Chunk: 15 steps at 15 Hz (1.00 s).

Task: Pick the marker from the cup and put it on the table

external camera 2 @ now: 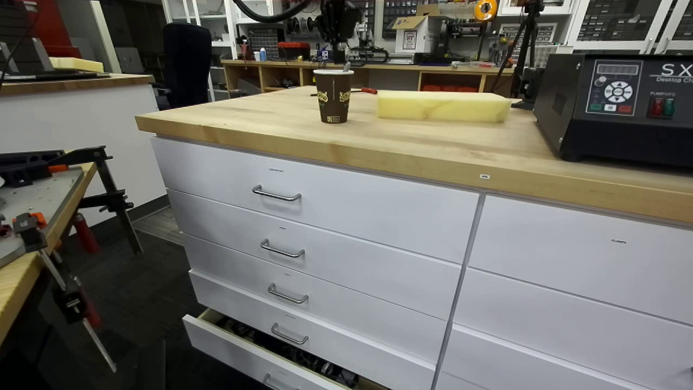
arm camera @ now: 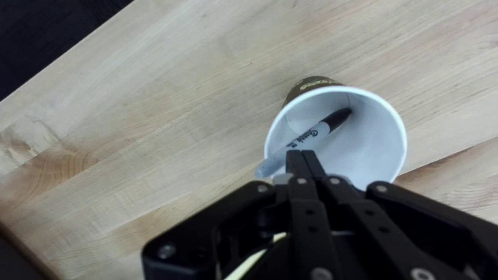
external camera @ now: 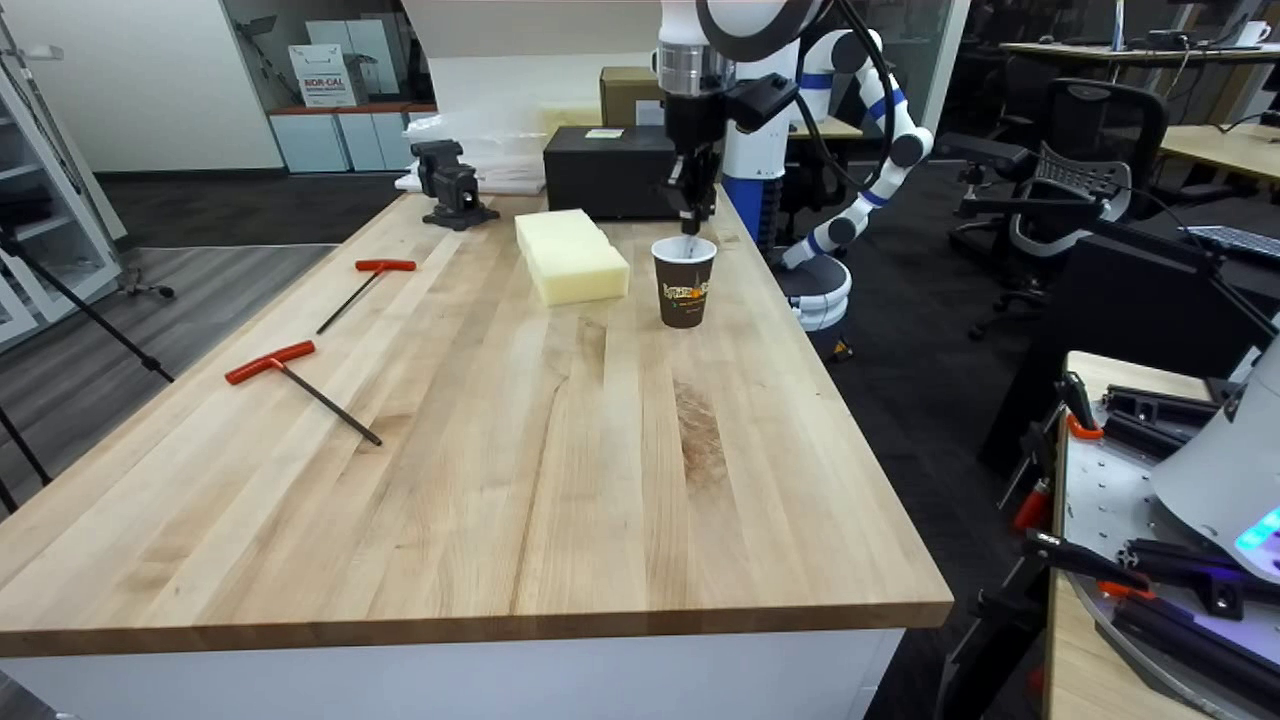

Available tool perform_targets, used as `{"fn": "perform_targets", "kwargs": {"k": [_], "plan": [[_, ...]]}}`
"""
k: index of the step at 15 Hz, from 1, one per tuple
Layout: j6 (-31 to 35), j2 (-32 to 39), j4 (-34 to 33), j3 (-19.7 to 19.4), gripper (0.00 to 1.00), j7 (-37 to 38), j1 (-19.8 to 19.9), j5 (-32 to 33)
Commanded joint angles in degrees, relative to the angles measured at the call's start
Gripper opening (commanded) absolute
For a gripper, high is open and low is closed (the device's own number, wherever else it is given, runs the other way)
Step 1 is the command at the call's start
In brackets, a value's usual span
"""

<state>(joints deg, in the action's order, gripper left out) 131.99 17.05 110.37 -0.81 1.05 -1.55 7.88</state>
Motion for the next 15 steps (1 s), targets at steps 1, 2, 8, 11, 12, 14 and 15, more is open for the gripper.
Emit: {"fn": "perform_targets", "kwargs": {"k": [1, 2, 8, 11, 12, 14, 15], "plan": [[-0.88, -0.73, -0.09, -0.28, 0.27, 0.67, -0.63, 2.02], [-0.69, -0.59, -0.07, -0.24, 0.29, 0.55, -0.58, 2.12], [-1.02, 0.61, -1.31, -0.24, 0.62, 0.6, -0.6, 2.76], [-0.87, 1.17, -1.77, -0.28, 0.81, 0.38, -0.41, 2.74], [-0.84, 1.33, -1.85, -0.29, 0.87, 0.31, -0.36, 2.65], [-0.63, 1.68, -1.94, -0.26, 0.98, 0.09, -0.24, 2.35], [-0.44, 1.84, -1.93, -0.26, 1.0, -0.02, -0.18, 2.25]]}}
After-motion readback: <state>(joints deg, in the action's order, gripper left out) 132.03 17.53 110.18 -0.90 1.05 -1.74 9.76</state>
